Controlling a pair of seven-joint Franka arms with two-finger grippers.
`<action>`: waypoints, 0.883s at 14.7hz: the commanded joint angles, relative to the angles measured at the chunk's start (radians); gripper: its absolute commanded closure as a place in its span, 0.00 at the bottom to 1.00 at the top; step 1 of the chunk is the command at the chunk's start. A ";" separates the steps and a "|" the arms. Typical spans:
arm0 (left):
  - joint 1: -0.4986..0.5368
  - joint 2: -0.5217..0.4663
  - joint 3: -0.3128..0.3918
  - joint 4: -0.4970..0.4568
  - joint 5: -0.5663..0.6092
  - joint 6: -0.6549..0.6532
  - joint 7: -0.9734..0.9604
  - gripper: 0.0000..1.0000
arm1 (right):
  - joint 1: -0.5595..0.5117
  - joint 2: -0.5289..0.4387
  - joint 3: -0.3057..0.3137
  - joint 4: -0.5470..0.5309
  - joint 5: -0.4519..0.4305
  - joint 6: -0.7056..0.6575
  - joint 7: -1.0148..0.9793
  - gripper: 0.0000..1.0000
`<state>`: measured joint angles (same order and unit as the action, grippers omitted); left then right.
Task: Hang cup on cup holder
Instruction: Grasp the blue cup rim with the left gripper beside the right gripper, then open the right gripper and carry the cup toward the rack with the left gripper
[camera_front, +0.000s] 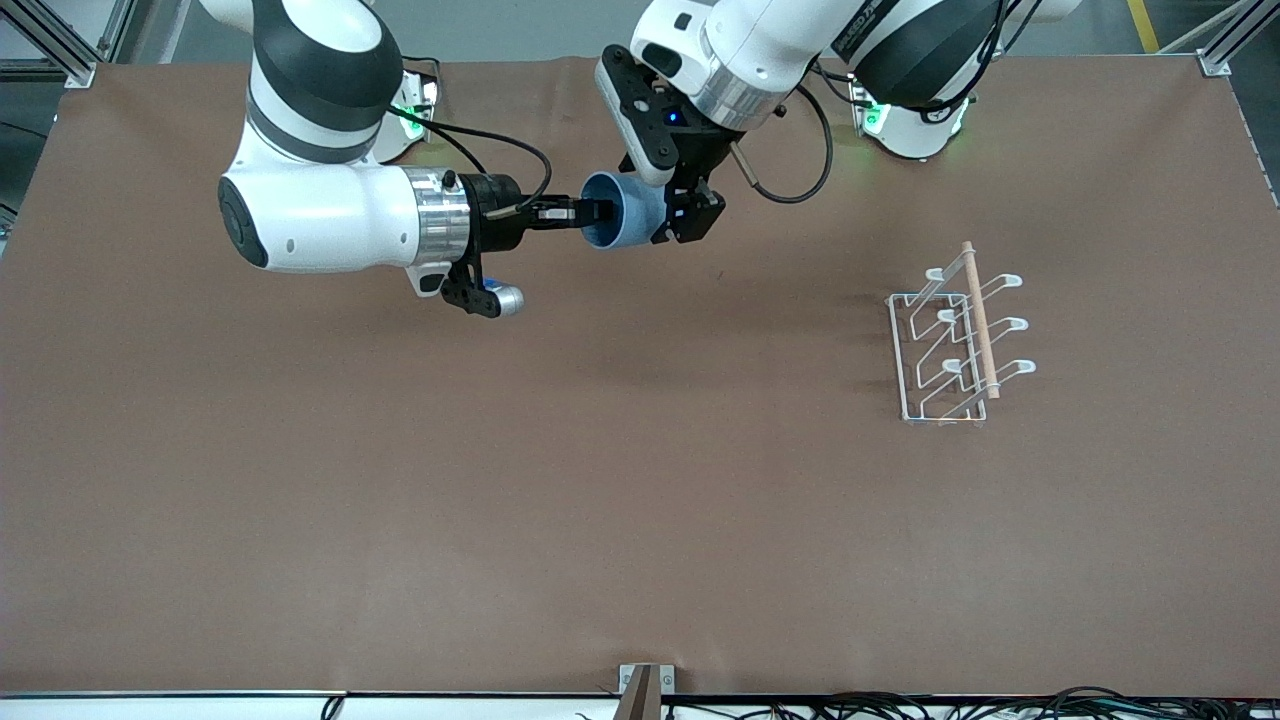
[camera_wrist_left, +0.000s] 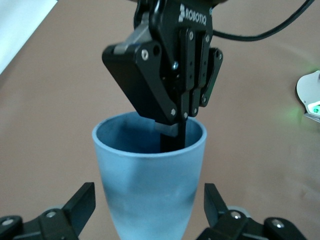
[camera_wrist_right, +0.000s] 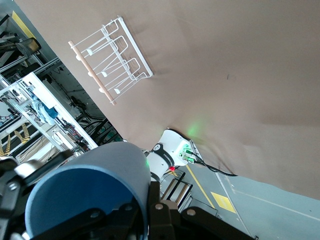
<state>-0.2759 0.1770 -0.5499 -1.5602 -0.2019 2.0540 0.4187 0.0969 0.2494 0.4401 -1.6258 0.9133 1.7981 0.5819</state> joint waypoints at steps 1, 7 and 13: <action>0.003 0.001 -0.007 -0.029 -0.008 0.064 0.023 0.08 | -0.003 -0.001 0.005 0.000 0.022 0.000 0.013 1.00; -0.008 0.035 -0.007 -0.032 -0.007 0.104 0.061 0.17 | -0.005 -0.001 0.005 0.006 0.026 0.007 0.027 1.00; -0.002 0.035 -0.007 -0.031 -0.001 0.094 0.072 0.51 | -0.006 -0.001 0.005 0.007 0.026 0.004 0.030 0.98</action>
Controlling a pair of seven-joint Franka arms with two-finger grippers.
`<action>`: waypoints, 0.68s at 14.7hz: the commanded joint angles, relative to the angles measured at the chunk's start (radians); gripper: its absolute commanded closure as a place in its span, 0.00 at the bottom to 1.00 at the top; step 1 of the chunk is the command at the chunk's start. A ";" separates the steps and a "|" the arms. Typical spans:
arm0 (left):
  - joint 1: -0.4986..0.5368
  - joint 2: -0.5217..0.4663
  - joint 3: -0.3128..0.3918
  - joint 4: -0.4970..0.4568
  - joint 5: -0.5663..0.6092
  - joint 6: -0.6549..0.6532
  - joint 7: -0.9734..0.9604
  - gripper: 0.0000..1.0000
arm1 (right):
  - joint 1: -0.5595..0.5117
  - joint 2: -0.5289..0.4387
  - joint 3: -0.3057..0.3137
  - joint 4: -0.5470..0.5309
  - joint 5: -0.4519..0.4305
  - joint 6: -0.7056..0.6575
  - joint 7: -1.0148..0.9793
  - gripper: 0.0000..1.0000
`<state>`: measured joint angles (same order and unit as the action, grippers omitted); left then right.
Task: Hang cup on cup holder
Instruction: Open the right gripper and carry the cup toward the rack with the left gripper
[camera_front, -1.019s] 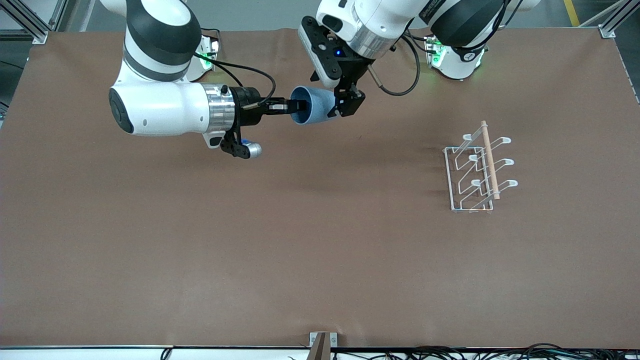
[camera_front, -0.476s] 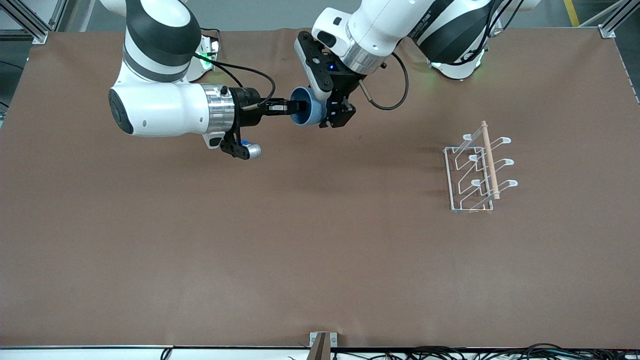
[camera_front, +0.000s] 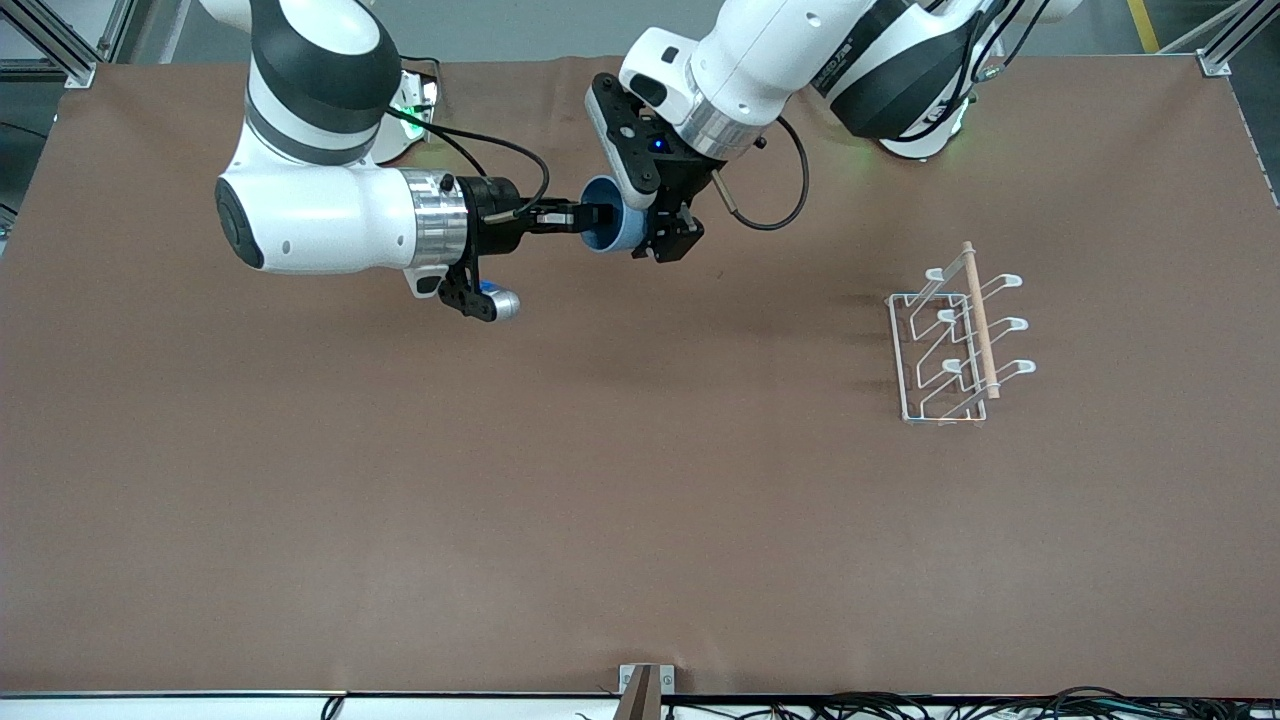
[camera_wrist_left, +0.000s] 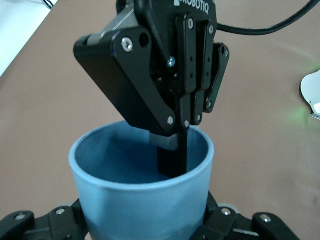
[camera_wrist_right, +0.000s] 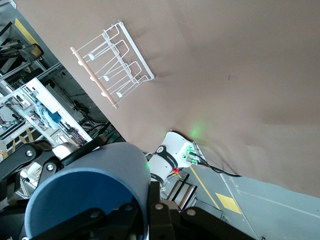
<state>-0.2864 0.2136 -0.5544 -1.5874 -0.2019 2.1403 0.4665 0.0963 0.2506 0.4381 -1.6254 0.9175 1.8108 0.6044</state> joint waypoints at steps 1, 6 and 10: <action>0.015 -0.003 -0.002 -0.003 -0.001 0.006 0.033 0.51 | -0.006 -0.002 0.007 0.007 0.021 -0.013 0.014 0.80; 0.033 -0.022 0.025 0.012 0.047 -0.121 0.058 0.52 | -0.030 -0.011 0.004 0.009 0.017 -0.028 0.037 0.00; 0.102 -0.028 0.027 0.024 0.116 -0.255 0.060 0.52 | -0.101 -0.123 -0.009 0.006 -0.160 -0.097 0.041 0.00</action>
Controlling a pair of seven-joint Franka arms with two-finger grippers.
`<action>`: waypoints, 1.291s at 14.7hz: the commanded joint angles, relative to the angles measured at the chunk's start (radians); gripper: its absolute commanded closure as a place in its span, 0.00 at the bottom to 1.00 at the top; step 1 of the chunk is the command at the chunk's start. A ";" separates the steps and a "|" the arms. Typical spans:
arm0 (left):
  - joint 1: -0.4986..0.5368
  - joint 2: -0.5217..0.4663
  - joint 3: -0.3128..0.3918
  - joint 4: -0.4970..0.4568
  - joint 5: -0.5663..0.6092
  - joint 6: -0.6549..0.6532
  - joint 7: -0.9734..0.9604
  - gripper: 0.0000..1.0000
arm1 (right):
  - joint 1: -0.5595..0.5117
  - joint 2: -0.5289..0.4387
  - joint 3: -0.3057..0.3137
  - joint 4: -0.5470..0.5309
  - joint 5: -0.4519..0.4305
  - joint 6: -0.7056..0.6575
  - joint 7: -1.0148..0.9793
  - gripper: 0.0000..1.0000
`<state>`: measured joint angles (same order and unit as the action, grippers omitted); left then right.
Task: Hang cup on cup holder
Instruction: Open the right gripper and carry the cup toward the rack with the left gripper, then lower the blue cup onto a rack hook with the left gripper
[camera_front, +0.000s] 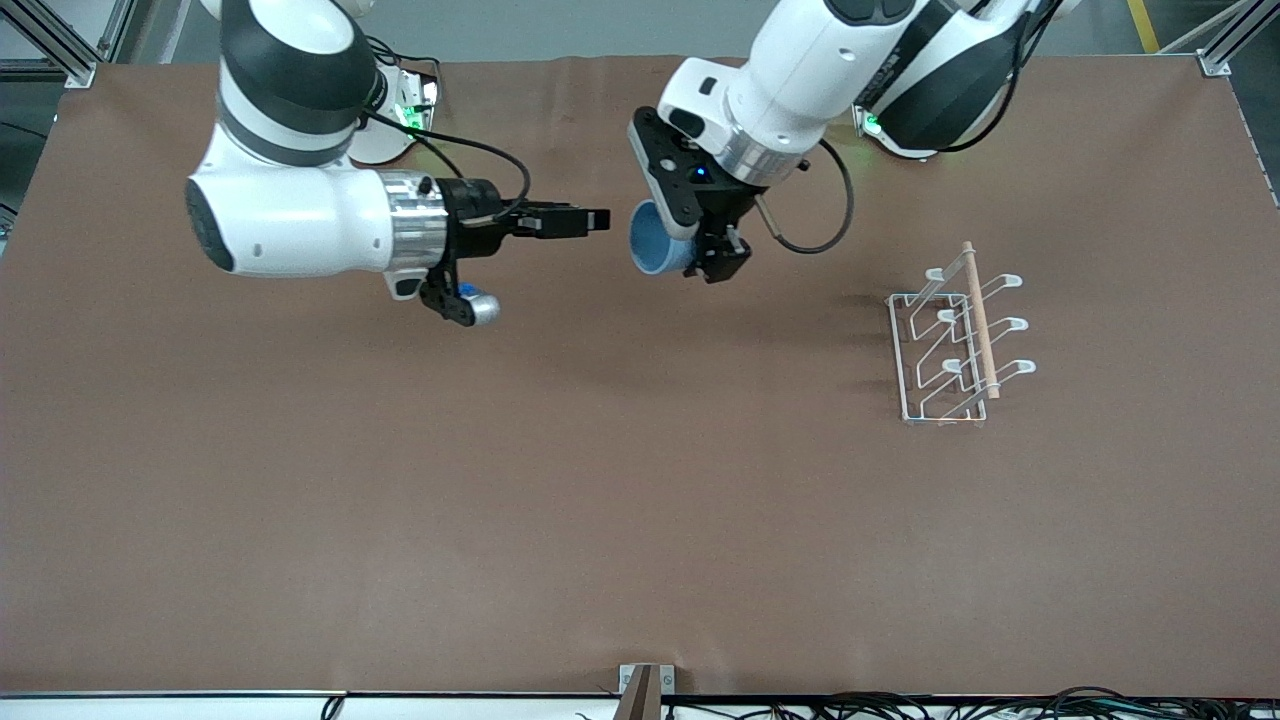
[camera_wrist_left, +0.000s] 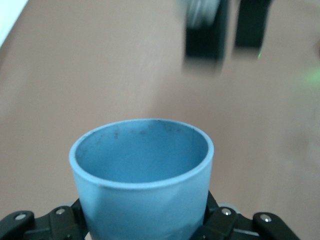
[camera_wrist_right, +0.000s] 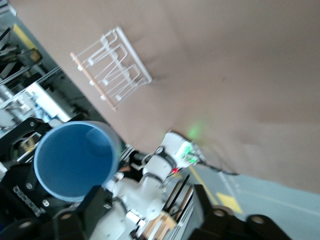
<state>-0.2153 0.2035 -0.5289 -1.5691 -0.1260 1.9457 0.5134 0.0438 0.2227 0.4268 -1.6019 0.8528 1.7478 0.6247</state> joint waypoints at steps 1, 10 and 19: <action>0.054 -0.018 0.001 0.004 0.087 -0.085 0.014 0.56 | -0.076 -0.118 0.001 -0.013 -0.150 -0.078 0.020 0.00; 0.139 0.054 0.003 -0.020 0.581 -0.441 0.143 0.56 | -0.093 -0.201 -0.318 0.094 -0.676 -0.329 -0.280 0.00; 0.183 0.235 0.003 -0.054 1.121 -0.568 0.227 0.56 | -0.091 -0.190 -0.439 0.142 -0.856 -0.306 -0.568 0.00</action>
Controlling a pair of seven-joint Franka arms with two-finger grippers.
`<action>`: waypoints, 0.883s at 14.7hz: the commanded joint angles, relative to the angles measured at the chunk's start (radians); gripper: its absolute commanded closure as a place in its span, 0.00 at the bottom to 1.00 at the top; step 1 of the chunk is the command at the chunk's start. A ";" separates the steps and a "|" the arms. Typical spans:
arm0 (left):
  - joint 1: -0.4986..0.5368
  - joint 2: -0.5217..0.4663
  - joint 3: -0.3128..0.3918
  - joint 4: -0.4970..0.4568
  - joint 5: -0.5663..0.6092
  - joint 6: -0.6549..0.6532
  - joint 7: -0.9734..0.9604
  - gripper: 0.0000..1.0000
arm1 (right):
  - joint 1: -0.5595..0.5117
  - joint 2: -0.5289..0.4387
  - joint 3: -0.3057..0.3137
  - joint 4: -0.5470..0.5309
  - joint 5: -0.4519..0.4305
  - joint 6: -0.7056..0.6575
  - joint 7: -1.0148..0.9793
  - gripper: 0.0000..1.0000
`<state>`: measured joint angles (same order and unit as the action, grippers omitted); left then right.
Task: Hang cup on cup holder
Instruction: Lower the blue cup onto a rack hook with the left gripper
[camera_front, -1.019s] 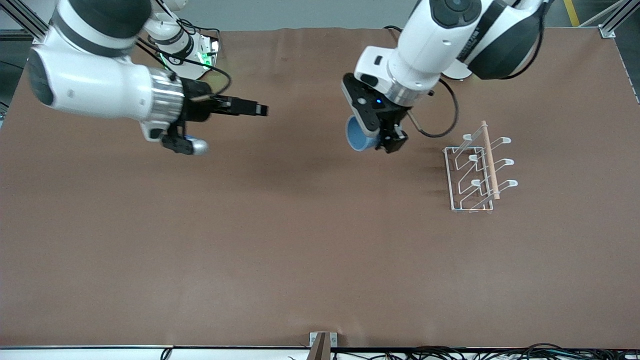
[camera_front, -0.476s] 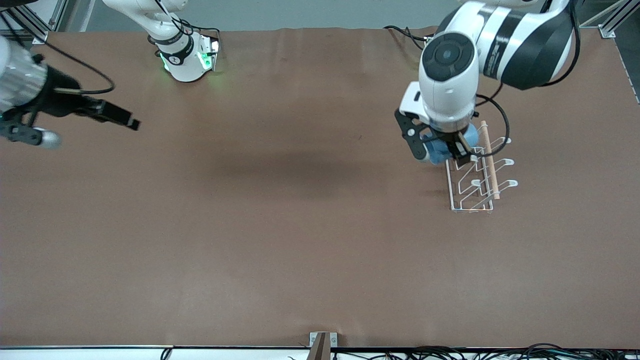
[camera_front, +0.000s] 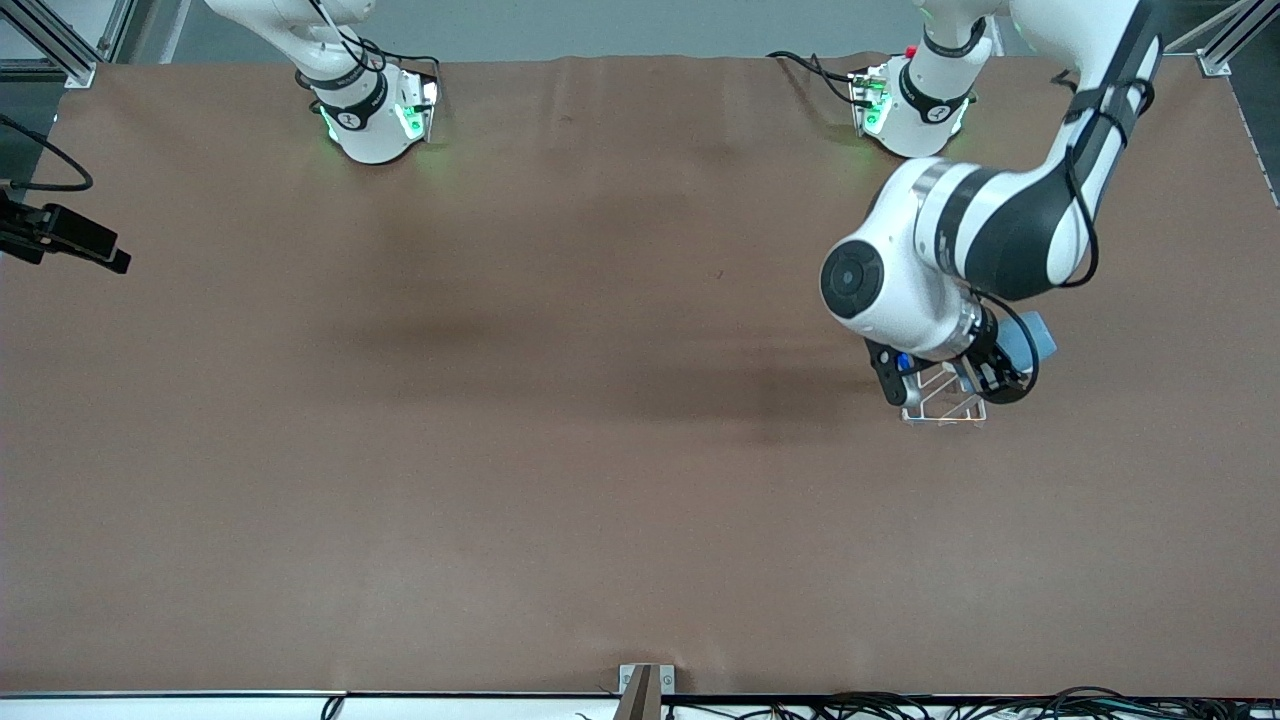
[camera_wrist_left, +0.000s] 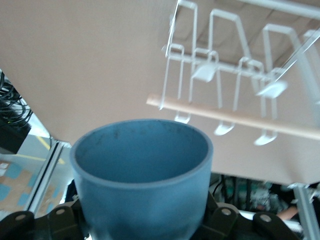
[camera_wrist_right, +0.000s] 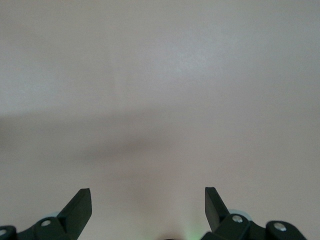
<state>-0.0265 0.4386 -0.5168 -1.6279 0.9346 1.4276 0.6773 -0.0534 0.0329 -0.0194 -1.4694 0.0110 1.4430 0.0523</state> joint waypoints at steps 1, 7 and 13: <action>-0.007 0.018 -0.009 0.005 0.079 -0.074 0.082 0.56 | 0.006 -0.002 0.009 0.006 -0.002 0.005 0.012 0.00; -0.090 0.166 -0.009 -0.020 0.285 -0.294 0.071 0.58 | -0.011 -0.005 0.006 -0.031 0.046 0.033 0.001 0.00; -0.130 0.239 -0.009 -0.010 0.360 -0.335 0.056 0.58 | -0.045 -0.004 0.007 0.000 0.030 0.010 -0.062 0.00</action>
<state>-0.1640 0.6615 -0.5217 -1.6575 1.2701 1.1138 0.7379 -0.0855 0.0372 -0.0227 -1.4717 0.0372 1.4718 0.0124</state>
